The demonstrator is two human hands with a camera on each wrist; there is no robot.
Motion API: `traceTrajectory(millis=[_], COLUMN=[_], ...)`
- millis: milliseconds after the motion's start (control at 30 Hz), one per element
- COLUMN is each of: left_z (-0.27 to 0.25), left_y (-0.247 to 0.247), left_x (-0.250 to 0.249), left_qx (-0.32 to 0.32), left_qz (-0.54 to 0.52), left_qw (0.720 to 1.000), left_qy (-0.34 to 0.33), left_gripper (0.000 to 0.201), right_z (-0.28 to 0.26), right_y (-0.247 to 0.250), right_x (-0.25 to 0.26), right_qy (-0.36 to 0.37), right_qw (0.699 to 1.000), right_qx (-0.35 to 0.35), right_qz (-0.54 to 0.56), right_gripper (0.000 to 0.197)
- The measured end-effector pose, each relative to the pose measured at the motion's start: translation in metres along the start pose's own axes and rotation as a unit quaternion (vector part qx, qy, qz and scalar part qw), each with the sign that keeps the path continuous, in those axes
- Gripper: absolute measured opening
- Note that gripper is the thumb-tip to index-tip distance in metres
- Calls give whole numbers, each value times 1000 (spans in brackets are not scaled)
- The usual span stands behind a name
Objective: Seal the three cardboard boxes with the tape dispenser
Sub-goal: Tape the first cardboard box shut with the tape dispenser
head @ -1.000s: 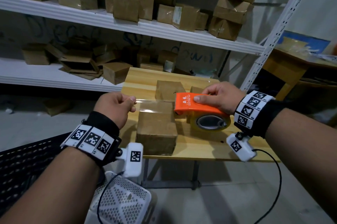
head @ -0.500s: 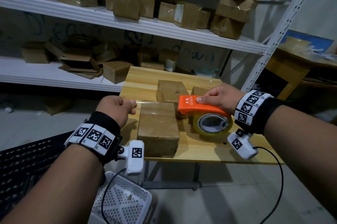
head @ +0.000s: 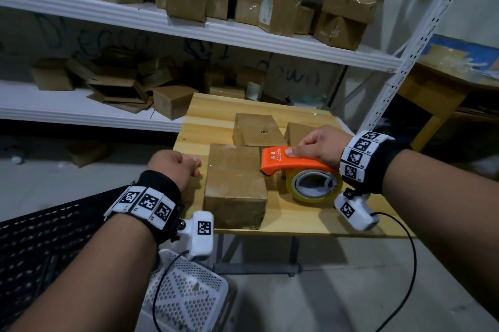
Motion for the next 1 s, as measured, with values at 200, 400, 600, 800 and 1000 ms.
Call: traceTrajectory(millis=[200, 400, 600, 800, 1000], left_z=[-5, 4, -2, -30, -31], left_y=[-14, -4, 15, -2, -22], left_x=[5, 9, 9, -24, -22], left_qx=[23, -3, -53, 94, 149], left_qz=[-13, 46, 36, 1, 278], left_qw=[999, 999, 998, 981, 933], left_qy=[37, 17, -6, -169, -175], left_gripper=[36, 37, 21, 38, 53], right_z=[0, -5, -10, -11, -10], right_y=[-6, -20, -32, -36, -38], right_x=[-3, -4, -5, -5, -6], right_qy=[-25, -36, -40, -30, -27], right_qw=[999, 997, 994, 995, 995], right_qx=[26, 52, 56, 46, 40], right_qz=[29, 52, 83, 88, 83], right_gripper=[40, 46, 45, 44, 44])
Point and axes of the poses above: each hand's wrist, its own z-axis towards the middle knuckle, its own y-axis out of the back of the hand, x = y × z, the point moved 2 cm from there along z, towards the middle knuckle, and after that the axes turned 4 degrees about x, right-handed, at the moved point
